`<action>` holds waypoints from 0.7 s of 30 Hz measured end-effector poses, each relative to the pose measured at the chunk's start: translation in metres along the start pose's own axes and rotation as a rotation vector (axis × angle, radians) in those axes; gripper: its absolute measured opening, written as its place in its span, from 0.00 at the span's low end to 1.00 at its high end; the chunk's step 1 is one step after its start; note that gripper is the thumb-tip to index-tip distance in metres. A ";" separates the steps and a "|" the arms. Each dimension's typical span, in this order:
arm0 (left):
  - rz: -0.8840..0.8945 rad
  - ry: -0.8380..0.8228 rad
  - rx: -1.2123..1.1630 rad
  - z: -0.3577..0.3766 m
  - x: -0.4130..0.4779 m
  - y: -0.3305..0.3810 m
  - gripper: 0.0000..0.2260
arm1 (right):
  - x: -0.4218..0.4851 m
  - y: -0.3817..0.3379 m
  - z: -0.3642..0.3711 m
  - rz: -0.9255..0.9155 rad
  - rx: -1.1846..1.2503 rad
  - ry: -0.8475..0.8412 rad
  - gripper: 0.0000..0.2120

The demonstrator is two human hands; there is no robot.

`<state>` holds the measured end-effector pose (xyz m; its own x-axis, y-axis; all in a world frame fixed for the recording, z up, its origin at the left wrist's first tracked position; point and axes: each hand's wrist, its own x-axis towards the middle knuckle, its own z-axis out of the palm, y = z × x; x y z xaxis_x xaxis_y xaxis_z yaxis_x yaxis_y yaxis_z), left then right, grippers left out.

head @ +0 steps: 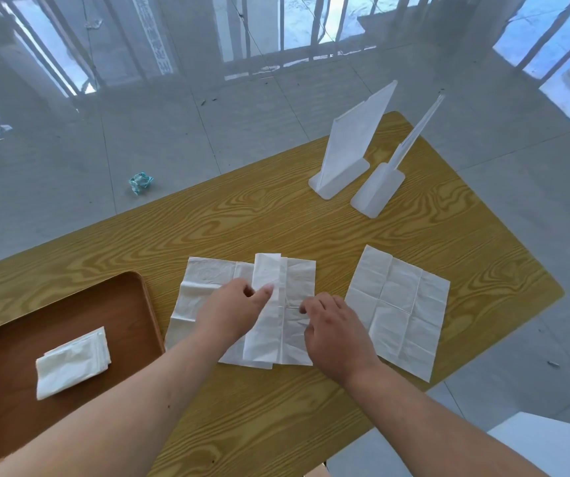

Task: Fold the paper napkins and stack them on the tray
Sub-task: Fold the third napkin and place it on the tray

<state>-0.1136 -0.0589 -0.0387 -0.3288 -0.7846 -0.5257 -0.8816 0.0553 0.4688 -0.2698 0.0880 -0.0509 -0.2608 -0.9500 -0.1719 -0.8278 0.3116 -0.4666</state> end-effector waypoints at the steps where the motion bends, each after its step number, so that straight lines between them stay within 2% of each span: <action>1: -0.020 0.041 0.041 0.002 0.000 -0.003 0.21 | 0.000 0.002 -0.001 0.001 0.002 0.009 0.15; 7: -0.130 0.036 0.048 0.009 0.004 -0.012 0.23 | -0.004 0.008 0.008 -0.076 0.005 -0.111 0.20; 16: -0.145 0.017 0.056 0.015 0.010 0.001 0.13 | -0.005 0.011 0.013 -0.117 -0.005 -0.125 0.21; 18: -0.179 0.023 0.017 0.013 0.009 0.002 0.17 | -0.004 0.012 0.011 -0.122 0.002 -0.122 0.21; 21: -0.181 0.029 0.091 0.011 0.006 0.005 0.24 | -0.005 0.011 0.011 -0.133 -0.004 -0.117 0.22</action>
<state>-0.1237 -0.0568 -0.0478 -0.1536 -0.8042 -0.5742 -0.9528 -0.0335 0.3019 -0.2724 0.0964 -0.0651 -0.0893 -0.9738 -0.2089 -0.8533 0.1830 -0.4883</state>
